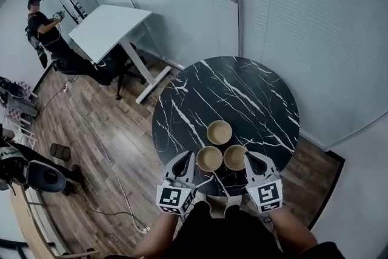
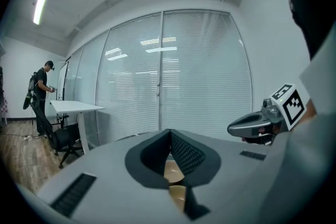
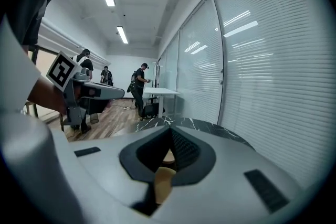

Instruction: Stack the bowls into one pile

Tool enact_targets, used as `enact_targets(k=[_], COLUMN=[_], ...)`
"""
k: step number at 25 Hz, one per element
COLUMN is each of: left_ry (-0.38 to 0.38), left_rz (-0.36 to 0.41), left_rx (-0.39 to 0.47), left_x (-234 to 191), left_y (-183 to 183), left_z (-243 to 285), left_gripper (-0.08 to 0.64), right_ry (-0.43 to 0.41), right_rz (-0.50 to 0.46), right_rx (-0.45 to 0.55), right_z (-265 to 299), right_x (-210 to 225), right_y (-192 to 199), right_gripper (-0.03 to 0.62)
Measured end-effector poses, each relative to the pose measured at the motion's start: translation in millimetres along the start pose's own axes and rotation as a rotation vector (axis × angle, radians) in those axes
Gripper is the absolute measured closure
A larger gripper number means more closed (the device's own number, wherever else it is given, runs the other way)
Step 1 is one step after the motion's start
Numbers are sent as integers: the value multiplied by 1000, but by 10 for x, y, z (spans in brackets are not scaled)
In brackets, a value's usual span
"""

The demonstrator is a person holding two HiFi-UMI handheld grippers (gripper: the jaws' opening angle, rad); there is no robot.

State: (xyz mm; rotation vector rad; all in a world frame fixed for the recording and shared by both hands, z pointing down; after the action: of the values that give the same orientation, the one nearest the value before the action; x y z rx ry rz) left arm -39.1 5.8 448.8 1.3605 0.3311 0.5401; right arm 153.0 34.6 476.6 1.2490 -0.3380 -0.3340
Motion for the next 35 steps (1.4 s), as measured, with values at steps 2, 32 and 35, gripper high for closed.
enact_targets(k=[2,32,35], left_ry=[18,111,110], left_rz=[-5,-34,-40], left_rx=[-15,-154,-162], left_x=[-38,-276,-276], left_y=[69,642,653], left_z=[64,231,234], left_gripper=[546,546,546], right_ry=[21,233,226], right_rz=[9,484,511], right_rx=[-9,-577,-617], right_z=[78,707,734], right_x=[25,549,542], right_y=[74,1890,1963], right_gripper=[582,420,419])
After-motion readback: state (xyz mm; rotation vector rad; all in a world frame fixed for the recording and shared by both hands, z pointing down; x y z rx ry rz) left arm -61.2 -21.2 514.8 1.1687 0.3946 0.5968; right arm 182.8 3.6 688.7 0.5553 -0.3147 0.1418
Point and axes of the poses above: the fingertips, and each gripper's own axes: z forward along the fingers, x to its right, y out of its underside, the point moved 2 cm from there along -z, backward along the fingers, and after that the axes turned 7 degrees about z, right-handed, at the moved point
